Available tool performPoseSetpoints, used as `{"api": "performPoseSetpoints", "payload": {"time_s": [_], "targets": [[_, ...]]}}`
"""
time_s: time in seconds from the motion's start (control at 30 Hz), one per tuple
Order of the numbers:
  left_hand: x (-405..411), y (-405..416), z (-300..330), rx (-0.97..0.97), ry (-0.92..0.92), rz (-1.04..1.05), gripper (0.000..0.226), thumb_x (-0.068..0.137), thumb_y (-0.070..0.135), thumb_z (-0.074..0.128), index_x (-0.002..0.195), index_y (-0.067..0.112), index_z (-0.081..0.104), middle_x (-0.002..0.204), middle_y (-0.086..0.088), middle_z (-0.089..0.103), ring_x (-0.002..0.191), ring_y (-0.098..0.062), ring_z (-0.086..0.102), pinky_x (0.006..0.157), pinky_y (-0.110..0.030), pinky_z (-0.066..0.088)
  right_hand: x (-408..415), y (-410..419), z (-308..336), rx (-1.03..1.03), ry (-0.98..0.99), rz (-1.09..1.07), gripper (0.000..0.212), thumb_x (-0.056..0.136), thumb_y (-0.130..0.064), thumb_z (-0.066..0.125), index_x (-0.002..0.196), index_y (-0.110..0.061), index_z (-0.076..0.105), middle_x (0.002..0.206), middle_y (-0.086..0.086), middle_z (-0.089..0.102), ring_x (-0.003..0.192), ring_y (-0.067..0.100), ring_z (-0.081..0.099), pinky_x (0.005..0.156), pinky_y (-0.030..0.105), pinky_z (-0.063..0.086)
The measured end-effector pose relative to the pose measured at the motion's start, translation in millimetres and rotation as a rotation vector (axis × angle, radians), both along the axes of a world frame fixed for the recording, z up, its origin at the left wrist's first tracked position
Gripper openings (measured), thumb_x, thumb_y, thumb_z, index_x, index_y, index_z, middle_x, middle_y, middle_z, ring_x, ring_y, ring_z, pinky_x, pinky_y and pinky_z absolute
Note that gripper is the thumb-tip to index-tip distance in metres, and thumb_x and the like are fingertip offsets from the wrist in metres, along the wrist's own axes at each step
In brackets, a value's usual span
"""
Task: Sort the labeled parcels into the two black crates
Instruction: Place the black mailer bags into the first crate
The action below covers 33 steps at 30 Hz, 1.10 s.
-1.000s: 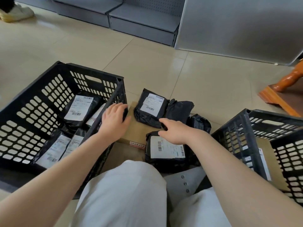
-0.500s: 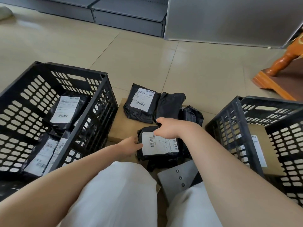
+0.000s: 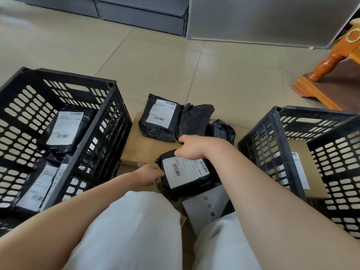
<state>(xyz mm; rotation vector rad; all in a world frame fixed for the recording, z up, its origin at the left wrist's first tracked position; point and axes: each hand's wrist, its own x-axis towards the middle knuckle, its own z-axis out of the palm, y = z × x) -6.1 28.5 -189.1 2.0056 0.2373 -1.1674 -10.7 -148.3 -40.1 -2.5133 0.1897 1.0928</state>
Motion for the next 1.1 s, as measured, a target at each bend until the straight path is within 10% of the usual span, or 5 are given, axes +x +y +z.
{"api": "performPoseSetpoints", "payload": {"time_s": [0.23,0.4,0.67,0.9,1.1], "targets": [[0,8,8,-0.261,0.064,0.285,0.024,0.091,0.016,0.053,0.111,0.014,0.067,0.114,-0.010,0.070,0.109,-0.027,0.063,0.098,-0.044,0.051,0,-6,-6,-0.032,0.025,-0.010,0.056,0.098,-0.033,0.046,0.150,-0.012,0.038,0.150,0.011,0.044,0.134,0.028,0.046,0.108,0.039,0.038],[0,6,19,-0.417,0.042,0.474,0.017,0.095,0.010,0.047,0.103,0.009,0.062,0.098,-0.012,0.065,0.084,-0.025,0.062,0.075,-0.037,0.051,2,-17,-13,-0.021,0.025,-0.058,0.039,0.097,-0.032,0.047,0.127,-0.009,0.056,0.120,0.008,0.060,0.099,0.020,0.057,0.080,0.033,0.044],[8,17,29,-0.598,0.071,0.755,0.037,0.095,0.012,0.045,0.130,0.006,0.057,0.128,-0.018,0.063,0.094,-0.027,0.064,0.074,-0.038,0.057,-2,-38,-17,0.010,0.004,-0.332,0.042,0.105,-0.019,0.040,0.143,-0.004,0.045,0.139,0.015,0.052,0.106,0.027,0.053,0.094,0.034,0.047],[6,17,33,-0.703,0.025,0.698,0.034,0.091,0.005,0.043,0.122,0.005,0.056,0.126,-0.019,0.055,0.107,-0.032,0.051,0.090,-0.044,0.056,3,-42,-36,0.328,-0.123,-0.816,0.051,0.095,-0.042,0.059,0.136,-0.013,0.050,0.113,0.006,0.063,0.095,0.024,0.064,0.067,0.030,0.053],[4,16,37,-0.749,0.007,0.593,0.027,0.097,-0.001,0.042,0.122,0.001,0.054,0.134,-0.022,0.058,0.114,-0.034,0.059,0.083,-0.049,0.059,10,-42,-40,0.493,-0.265,-0.958,0.027,0.094,-0.017,0.065,0.120,-0.014,0.058,0.115,0.006,0.068,0.101,0.023,0.067,0.083,0.041,0.060]]}}
